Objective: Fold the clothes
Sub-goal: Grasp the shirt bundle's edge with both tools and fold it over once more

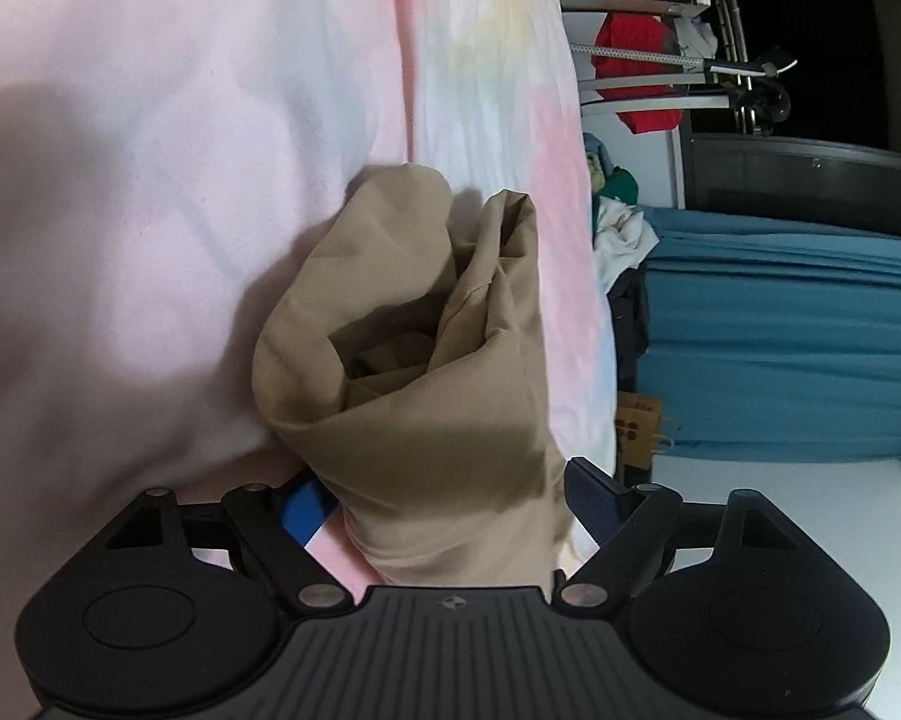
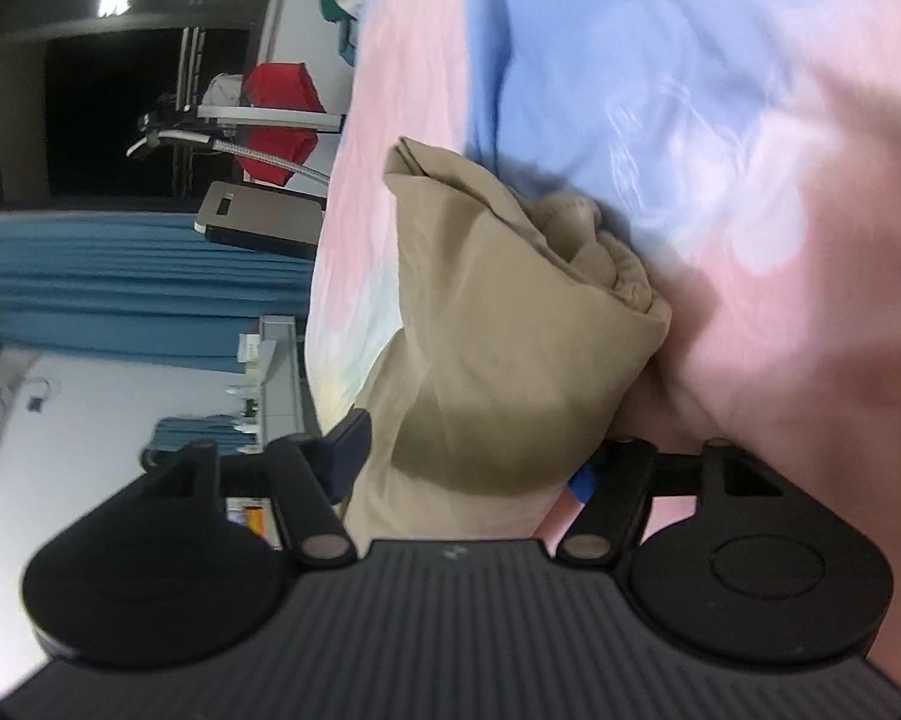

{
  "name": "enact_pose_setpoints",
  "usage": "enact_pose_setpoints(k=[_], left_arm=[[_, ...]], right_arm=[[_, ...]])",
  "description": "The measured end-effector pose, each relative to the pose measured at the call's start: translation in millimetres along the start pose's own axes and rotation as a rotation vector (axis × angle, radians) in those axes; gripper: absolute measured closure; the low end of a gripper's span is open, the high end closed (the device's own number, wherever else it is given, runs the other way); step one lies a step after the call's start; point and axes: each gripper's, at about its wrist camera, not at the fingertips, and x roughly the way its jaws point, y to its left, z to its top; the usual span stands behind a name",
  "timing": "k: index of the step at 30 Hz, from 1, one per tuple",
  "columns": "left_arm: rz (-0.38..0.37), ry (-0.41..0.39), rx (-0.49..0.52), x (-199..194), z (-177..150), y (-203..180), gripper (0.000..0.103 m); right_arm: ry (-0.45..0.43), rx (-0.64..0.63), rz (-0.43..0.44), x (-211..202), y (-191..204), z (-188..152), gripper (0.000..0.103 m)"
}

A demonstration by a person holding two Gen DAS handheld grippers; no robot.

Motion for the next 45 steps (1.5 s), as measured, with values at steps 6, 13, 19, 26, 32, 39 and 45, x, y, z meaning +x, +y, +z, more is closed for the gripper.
enact_pose_setpoints(k=[6, 13, 19, 26, 32, 39, 45], left_arm=[[-0.016, -0.015, 0.027, 1.9, 1.8, -4.7, 0.039], [-0.029, -0.039, 0.111, 0.3, -1.2, -17.7, 0.059], [-0.069, -0.037, 0.139, -3.3, -9.2, -36.4, 0.065], [-0.112, 0.028, 0.208, 14.1, -19.2, -107.7, 0.069], [-0.142, 0.089, 0.328, 94.7, -52.8, -206.1, 0.069], [-0.196, 0.162, 0.418, 225.5, -110.9, -297.0, 0.069], [-0.237, 0.156, 0.532, 322.0, -164.4, -314.8, 0.069]], right_arm=[[-0.042, -0.115, 0.015, -5.1, 11.1, 3.0, 0.062], [-0.052, -0.092, 0.050, -10.8, 9.9, 8.6, 0.066], [-0.064, -0.030, 0.088, -27.4, 11.2, 15.5, 0.068], [-0.149, 0.030, 0.148, -62.9, 34.7, 45.1, 0.068], [-0.312, 0.062, 0.185, -106.8, 50.1, 111.9, 0.068], [-0.489, 0.012, 0.161, -143.5, 61.1, 228.5, 0.068], [-0.570, -0.091, 0.123, -146.3, 37.0, 316.3, 0.068]])
